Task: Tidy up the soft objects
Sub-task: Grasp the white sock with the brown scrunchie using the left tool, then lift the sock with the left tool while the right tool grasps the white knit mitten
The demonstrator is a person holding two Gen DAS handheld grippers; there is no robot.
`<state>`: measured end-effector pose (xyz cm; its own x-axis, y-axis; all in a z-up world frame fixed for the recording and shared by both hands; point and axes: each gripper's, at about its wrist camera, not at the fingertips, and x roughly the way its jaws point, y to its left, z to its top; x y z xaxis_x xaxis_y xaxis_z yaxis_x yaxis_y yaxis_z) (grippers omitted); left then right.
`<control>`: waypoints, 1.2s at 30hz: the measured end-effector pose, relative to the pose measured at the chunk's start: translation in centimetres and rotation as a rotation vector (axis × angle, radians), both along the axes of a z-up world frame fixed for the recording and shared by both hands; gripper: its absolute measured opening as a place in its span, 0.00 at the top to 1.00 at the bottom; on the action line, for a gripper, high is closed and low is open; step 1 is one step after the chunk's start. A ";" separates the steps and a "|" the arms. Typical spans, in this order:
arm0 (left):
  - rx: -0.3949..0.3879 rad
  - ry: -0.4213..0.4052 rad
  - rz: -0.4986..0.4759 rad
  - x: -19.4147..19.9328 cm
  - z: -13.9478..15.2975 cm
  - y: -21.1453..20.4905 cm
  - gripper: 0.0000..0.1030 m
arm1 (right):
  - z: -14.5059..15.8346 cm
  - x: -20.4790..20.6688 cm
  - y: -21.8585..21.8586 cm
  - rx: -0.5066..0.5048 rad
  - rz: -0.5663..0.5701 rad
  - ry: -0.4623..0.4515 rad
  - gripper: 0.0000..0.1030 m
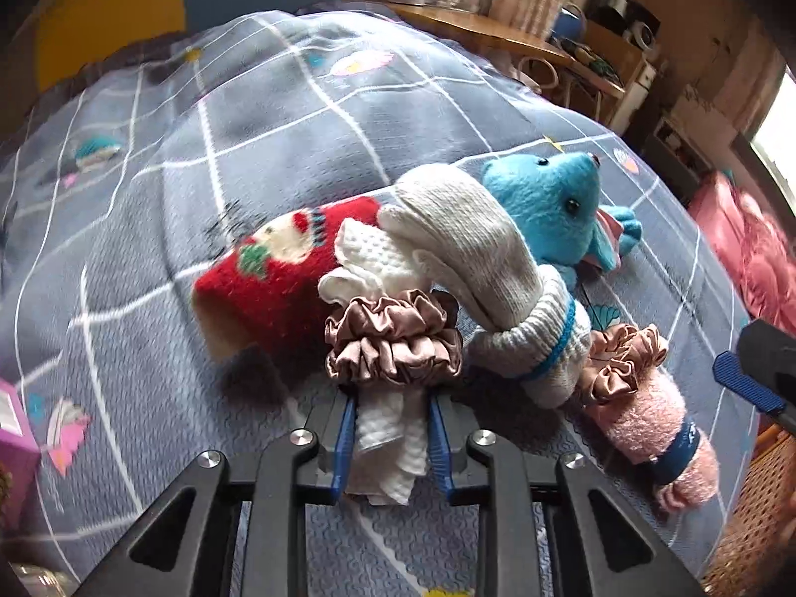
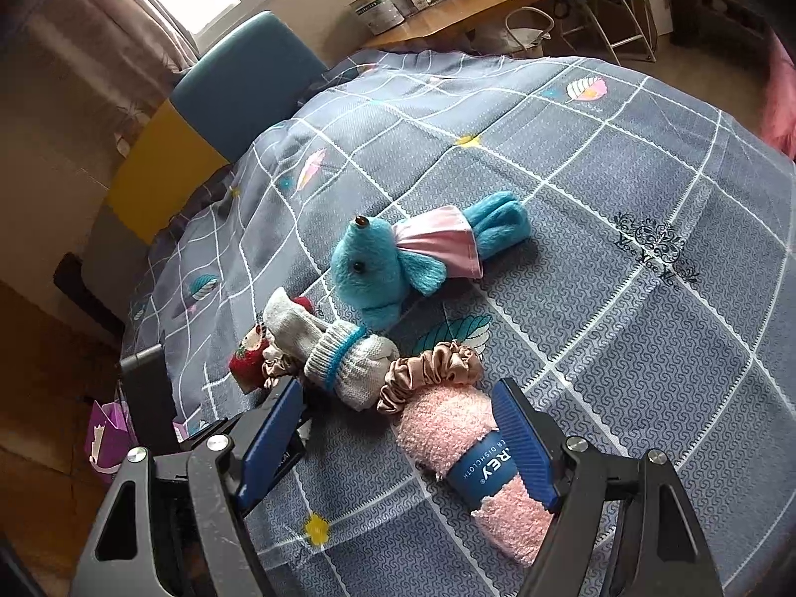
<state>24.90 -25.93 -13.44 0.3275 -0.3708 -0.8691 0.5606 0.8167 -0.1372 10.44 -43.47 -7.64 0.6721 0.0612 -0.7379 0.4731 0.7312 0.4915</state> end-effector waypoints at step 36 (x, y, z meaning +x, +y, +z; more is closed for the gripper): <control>-0.053 -0.215 0.778 0.8 17.3 39.2 0.77 | -4.2 11.6 7.4 -0.471 0.385 0.241 0.46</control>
<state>25.66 13.25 3.90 0.6668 -0.0064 -0.7452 -0.1474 0.9791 -0.1404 22.03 -36.03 -11.82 0.4793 -0.1024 -0.8717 0.1915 0.9814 -0.0100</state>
